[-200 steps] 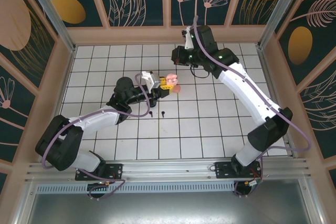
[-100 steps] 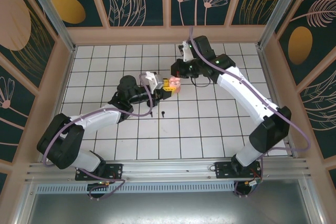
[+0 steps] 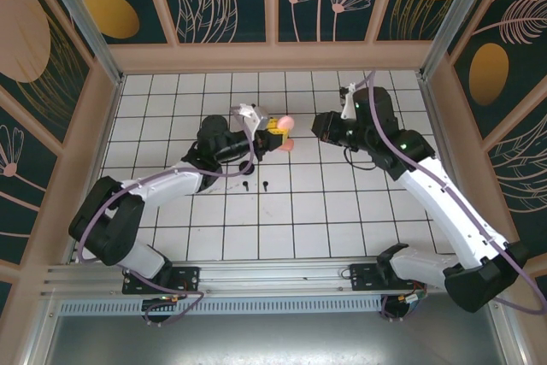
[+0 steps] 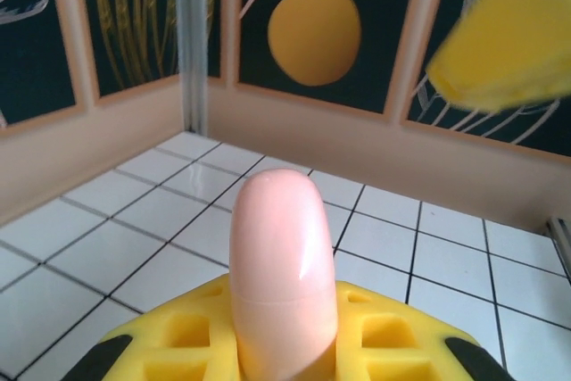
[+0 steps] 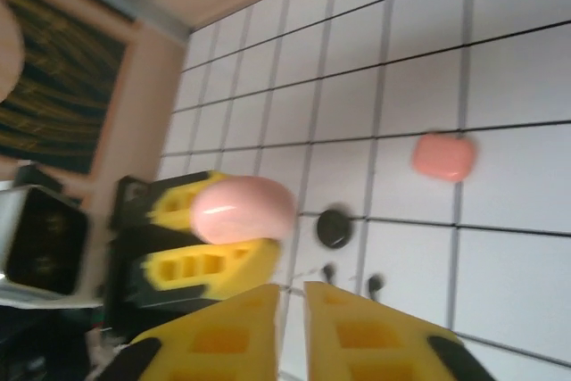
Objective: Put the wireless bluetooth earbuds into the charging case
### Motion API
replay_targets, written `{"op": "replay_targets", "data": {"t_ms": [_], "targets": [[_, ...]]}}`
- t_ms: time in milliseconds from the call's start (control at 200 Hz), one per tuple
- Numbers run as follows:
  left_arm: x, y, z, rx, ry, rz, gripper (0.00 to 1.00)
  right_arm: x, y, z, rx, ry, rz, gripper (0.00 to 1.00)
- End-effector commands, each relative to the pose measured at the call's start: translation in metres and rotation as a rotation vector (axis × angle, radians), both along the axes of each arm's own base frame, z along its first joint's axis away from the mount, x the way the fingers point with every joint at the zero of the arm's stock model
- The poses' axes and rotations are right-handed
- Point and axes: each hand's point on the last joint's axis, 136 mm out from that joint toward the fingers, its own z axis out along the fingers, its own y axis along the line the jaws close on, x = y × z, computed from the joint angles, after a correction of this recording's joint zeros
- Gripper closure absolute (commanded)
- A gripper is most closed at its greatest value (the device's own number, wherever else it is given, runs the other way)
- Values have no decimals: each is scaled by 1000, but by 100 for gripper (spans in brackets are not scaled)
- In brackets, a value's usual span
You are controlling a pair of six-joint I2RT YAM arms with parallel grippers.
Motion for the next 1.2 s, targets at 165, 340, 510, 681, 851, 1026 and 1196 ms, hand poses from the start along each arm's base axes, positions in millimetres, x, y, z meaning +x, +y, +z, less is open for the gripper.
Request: {"op": "replay_targets", "data": {"t_ms": [165,340,510,681,851,1026,1196], "targets": [[65,27,-88,45,447,221,100,6,-34,-93,-102,106,-196,60],[92,34,-131,43,641,231,100,-1,-41,-121,-129,146,-215,54],[105,38,-162,94,736,268,100,-6,-40,-129,-117,160,-202,54],[108,46,-189,137,809,310,95,-7,-40,-126,-117,152,-193,53],[106,54,-209,158,862,331,88,-7,-38,-121,-112,144,-183,53],[100,57,-224,181,909,318,75,-5,-37,-114,-115,130,-176,52],[97,63,-232,209,931,344,62,-2,-36,-108,-112,119,-176,52]]}}
